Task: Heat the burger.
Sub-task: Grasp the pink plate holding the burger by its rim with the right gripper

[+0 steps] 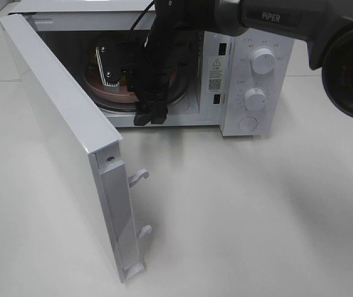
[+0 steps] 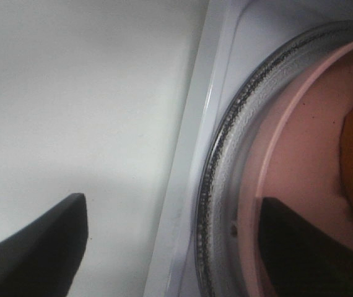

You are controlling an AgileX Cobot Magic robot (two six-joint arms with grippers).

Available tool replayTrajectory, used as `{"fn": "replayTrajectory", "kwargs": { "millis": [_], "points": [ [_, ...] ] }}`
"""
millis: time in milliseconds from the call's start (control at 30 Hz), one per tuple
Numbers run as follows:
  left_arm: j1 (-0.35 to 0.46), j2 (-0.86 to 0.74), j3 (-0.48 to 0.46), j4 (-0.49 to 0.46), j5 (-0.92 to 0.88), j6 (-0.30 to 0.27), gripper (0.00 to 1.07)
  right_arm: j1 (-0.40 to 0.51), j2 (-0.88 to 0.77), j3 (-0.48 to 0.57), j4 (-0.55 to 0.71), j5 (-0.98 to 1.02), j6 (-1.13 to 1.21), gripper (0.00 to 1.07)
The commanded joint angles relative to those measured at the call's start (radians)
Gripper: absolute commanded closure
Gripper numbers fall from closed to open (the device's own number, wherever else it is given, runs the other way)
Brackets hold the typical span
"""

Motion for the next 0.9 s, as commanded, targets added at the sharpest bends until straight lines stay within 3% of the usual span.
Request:
{"fn": "replayTrajectory", "kwargs": {
  "millis": [33,400,900],
  "points": [
    [0.004,-0.017,0.003,-0.002,-0.011,-0.003,0.06,0.000,0.022,-0.036,0.001,0.002,0.025,0.31],
    [0.004,-0.017,0.003,-0.001,-0.011,-0.003,0.06,0.000,0.074,-0.118,0.001,0.020,0.071,0.31],
    [0.004,-0.017,0.003,-0.001,-0.011,-0.003,0.06,-0.001,0.075,-0.127,-0.008,0.021,0.082,0.31]
  ]
}}
